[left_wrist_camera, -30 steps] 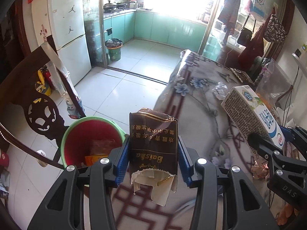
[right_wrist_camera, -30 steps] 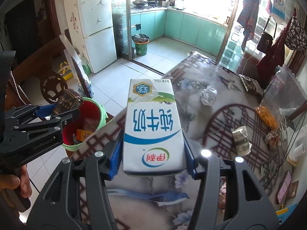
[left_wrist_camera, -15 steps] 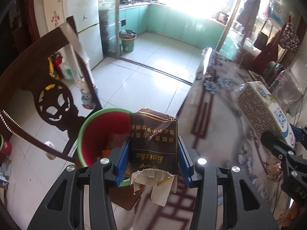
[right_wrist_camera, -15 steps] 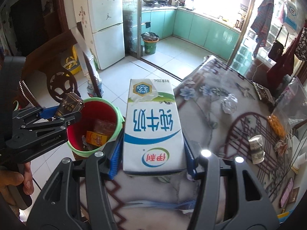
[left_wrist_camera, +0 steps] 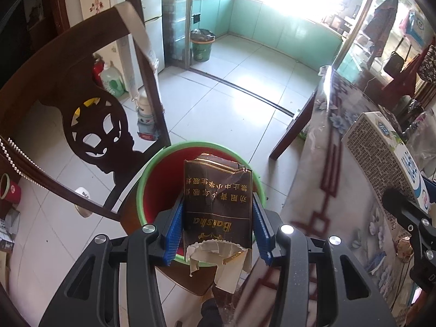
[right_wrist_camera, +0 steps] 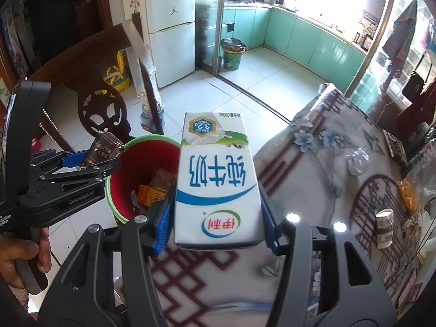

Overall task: Collect trash
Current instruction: 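Carry the brown pack over the bucket with the left tool while the right tool carries the milk carton, then open the left tool to drop the brown pack while the right tool drops the milk carton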

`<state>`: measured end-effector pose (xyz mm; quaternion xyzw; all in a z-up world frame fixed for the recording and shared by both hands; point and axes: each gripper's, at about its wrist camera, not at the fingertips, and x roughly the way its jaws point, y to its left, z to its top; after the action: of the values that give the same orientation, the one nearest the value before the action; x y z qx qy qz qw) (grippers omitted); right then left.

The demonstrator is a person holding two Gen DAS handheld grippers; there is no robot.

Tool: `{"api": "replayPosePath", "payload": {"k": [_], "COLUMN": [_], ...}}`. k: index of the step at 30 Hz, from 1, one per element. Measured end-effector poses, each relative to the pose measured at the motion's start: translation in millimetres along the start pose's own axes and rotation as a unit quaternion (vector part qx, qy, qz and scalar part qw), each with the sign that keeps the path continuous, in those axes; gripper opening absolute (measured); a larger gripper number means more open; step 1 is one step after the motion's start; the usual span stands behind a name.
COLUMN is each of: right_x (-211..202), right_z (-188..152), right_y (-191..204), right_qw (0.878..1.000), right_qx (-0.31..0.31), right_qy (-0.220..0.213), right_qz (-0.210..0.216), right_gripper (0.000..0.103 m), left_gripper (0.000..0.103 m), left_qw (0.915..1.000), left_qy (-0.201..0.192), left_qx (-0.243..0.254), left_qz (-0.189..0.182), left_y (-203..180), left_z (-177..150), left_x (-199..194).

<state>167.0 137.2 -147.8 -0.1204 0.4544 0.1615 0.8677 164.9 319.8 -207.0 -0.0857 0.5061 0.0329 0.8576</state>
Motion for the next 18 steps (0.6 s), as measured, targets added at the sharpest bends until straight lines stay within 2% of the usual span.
{"api": "replayPosePath", "payload": {"k": [9, 18], "right_x": [39, 80], "right_z": [5, 6], "right_y": [19, 34], "right_qw": [0.998, 0.993], "right_qx": [-0.002, 0.001], "right_qy": [0.035, 0.079], "right_qz": [0.052, 0.085], "right_gripper": [0.053, 0.053], "left_gripper": [0.044, 0.044], "left_qw": [0.9989, 0.9963], "left_qy": [0.040, 0.078], "left_qx": [-0.023, -0.035], "left_qz": [0.005, 0.009], "left_y": [26, 45], "left_z": [0, -3], "left_x": [35, 69]}}
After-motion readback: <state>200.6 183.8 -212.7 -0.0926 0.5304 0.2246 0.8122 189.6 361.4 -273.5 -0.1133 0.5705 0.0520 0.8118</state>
